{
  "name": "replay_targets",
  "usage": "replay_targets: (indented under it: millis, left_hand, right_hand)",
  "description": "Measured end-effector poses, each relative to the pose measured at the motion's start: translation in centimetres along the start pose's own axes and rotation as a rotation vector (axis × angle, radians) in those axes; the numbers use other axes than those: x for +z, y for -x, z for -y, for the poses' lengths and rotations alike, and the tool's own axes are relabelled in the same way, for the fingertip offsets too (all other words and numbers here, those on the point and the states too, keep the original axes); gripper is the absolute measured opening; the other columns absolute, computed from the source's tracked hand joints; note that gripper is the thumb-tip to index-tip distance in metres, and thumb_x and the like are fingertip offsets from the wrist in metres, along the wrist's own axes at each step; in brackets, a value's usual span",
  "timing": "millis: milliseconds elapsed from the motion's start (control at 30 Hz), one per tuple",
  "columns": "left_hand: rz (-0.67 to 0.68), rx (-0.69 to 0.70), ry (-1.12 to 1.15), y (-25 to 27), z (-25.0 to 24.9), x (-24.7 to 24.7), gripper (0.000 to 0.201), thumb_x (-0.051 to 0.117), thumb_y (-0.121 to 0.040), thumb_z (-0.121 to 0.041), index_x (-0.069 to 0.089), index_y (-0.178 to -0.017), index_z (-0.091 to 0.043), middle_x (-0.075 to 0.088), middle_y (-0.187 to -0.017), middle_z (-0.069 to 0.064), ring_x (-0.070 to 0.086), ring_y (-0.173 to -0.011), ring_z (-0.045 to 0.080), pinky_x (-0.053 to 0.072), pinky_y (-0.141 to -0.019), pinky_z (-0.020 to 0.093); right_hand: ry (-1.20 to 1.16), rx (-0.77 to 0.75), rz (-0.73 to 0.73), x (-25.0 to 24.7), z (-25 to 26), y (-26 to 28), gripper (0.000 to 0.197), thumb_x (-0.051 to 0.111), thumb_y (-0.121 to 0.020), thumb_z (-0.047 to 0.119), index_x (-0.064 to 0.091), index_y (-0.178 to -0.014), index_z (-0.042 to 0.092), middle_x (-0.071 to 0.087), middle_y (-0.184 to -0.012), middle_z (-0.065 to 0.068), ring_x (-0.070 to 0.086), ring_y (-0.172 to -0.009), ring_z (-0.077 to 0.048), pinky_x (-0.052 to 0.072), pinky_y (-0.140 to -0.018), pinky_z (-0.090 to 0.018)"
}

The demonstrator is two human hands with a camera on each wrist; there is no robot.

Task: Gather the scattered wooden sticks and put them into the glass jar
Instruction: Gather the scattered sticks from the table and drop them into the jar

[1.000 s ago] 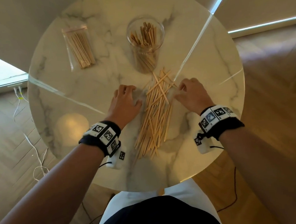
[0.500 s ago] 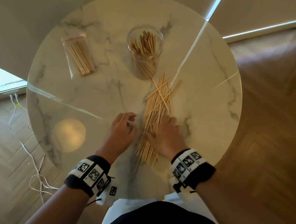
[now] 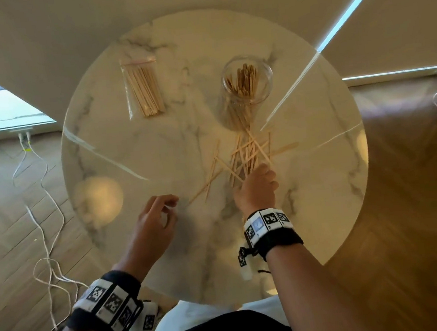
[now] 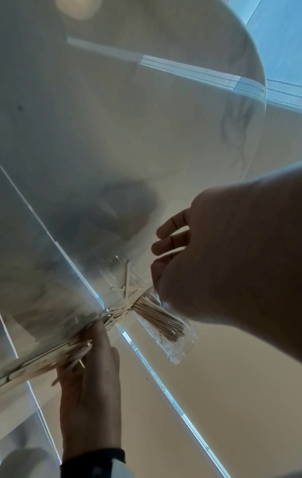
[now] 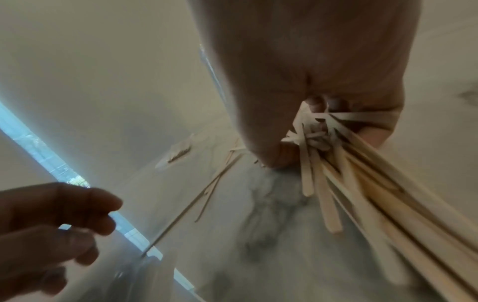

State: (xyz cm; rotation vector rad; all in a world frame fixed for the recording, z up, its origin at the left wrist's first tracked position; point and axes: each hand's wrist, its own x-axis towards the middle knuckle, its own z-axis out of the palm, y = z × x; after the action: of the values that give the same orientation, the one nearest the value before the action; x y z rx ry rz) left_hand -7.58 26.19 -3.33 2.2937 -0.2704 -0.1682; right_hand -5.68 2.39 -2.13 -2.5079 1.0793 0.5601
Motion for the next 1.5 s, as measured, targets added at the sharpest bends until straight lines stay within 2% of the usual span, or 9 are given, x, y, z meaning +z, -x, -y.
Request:
replay_targets:
  millis: [133, 533, 633, 733, 833, 1033, 1200, 1367, 1500]
  left_hand:
    - [-0.030, 0.019, 0.000, 0.7, 0.9, 0.1, 0.026, 0.067, -0.089, 0.003, 0.070, -0.111, -0.011, 0.067, -0.101, -0.003, 0.051, -0.087, -0.001, 0.041, -0.082, 0.012]
    - [-0.027, 0.032, 0.043, 0.9, 1.0, -1.0, 0.024, 0.063, -0.092, -0.002, 0.069, -0.113, -0.014, 0.066, -0.103, -0.005, 0.065, -0.091, 0.014, 0.038, -0.087, 0.004]
    - [-0.030, 0.030, 0.022, 0.6, 0.9, -1.2, 0.030, 0.068, -0.090, 0.006, 0.069, -0.113, -0.013, 0.067, -0.103, -0.005, 0.065, -0.091, 0.014, 0.039, -0.088, 0.003]
    - [-0.025, 0.037, 0.021, 0.4, 0.8, -1.5, 0.031, 0.068, -0.089, 0.007, 0.069, -0.113, -0.013, 0.067, -0.103, -0.005, 0.064, -0.092, 0.013, 0.041, -0.087, 0.007]
    - [0.001, 0.053, 0.006, 0.3, 0.5, -1.6, 0.029, 0.067, -0.091, 0.004, 0.069, -0.115, -0.014, 0.066, -0.104, -0.006, 0.064, -0.095, 0.012, 0.046, -0.088, 0.016]
    - [0.052, 0.090, 0.051, -0.5, -1.4, -0.7, 0.025, 0.065, -0.093, 0.003, 0.070, -0.113, -0.012, 0.067, -0.105, -0.005, 0.065, -0.097, 0.012, 0.041, -0.090, 0.006]
    - [0.109, 0.192, 0.107, -1.9, -4.1, 1.2, 0.019, 0.063, -0.097, -0.002, 0.069, -0.113, -0.010, 0.066, -0.105, -0.003, 0.063, -0.095, 0.011, 0.045, -0.089, 0.011]
    - [0.297, 0.207, 0.250, -2.7, -7.2, 3.4, 0.031, 0.047, -0.105, -0.037, 0.062, -0.124, -0.017, 0.060, -0.116, -0.006, 0.059, -0.106, 0.005, 0.050, -0.092, 0.020]
    - [0.314, 0.306, 0.204, -2.1, -8.4, 5.7, 0.030, 0.052, -0.105, -0.040, 0.064, -0.120, -0.016, 0.060, -0.116, -0.006, 0.059, -0.104, 0.008, 0.054, -0.091, 0.031]
  right_hand:
    - [-0.054, 0.046, -0.016, 0.0, 0.6, -0.5, 0.073, 0.066, -0.093, 0.030, 0.026, -0.145, -0.002, 0.041, -0.139, -0.021, 0.047, -0.121, -0.040, 0.053, -0.093, -0.046]
    - [-0.036, 0.009, -0.052, 0.7, -0.1, -1.2, 0.038, 0.047, -0.106, 0.014, 0.034, -0.139, -0.001, 0.045, -0.140, -0.021, 0.051, -0.123, -0.038, 0.051, -0.088, -0.043]
    - [-0.230, -0.039, -0.050, -0.5, -0.5, -1.1, 0.039, 0.042, -0.106, 0.013, 0.031, -0.142, 0.002, 0.058, -0.133, -0.022, 0.059, -0.117, -0.041, 0.050, -0.086, -0.047]
    - [-0.430, -0.066, -0.049, -2.0, -0.6, -0.9, 0.036, 0.036, -0.107, 0.020, 0.031, -0.136, -0.001, 0.065, -0.113, -0.023, 0.065, -0.094, -0.042, 0.045, -0.067, -0.038]
    - [-0.627, -0.066, -0.060, -3.2, -0.9, -0.9, 0.023, 0.034, -0.107, 0.021, 0.036, -0.119, 0.001, 0.061, -0.090, -0.016, 0.058, -0.071, -0.030, 0.034, -0.051, -0.033]
    - [-1.166, 0.067, 0.094, -2.6, -1.6, -1.8, 0.012, 0.046, -0.101, 0.020, 0.037, -0.094, 0.016, 0.048, -0.073, -0.003, 0.050, -0.047, -0.014, 0.042, -0.046, -0.031]
    - [-1.460, 0.111, 0.212, -2.2, -2.1, -2.4, 0.015, 0.049, -0.099, 0.008, 0.038, -0.096, 0.017, 0.045, -0.067, -0.002, 0.040, -0.046, -0.014, 0.031, -0.042, -0.025]
    - [-1.634, 0.186, 0.318, -2.2, -1.8, -2.1, 0.012, 0.048, -0.100, 0.008, 0.040, -0.101, 0.017, 0.044, -0.065, 0.000, 0.037, -0.047, -0.012, 0.033, -0.043, -0.026]
    - [-1.773, 0.256, 0.321, -2.4, -1.1, -1.9, 0.012, 0.051, -0.100, 0.008, 0.041, -0.097, 0.015, 0.041, -0.062, -0.001, 0.042, -0.049, -0.014, 0.038, -0.044, -0.026]
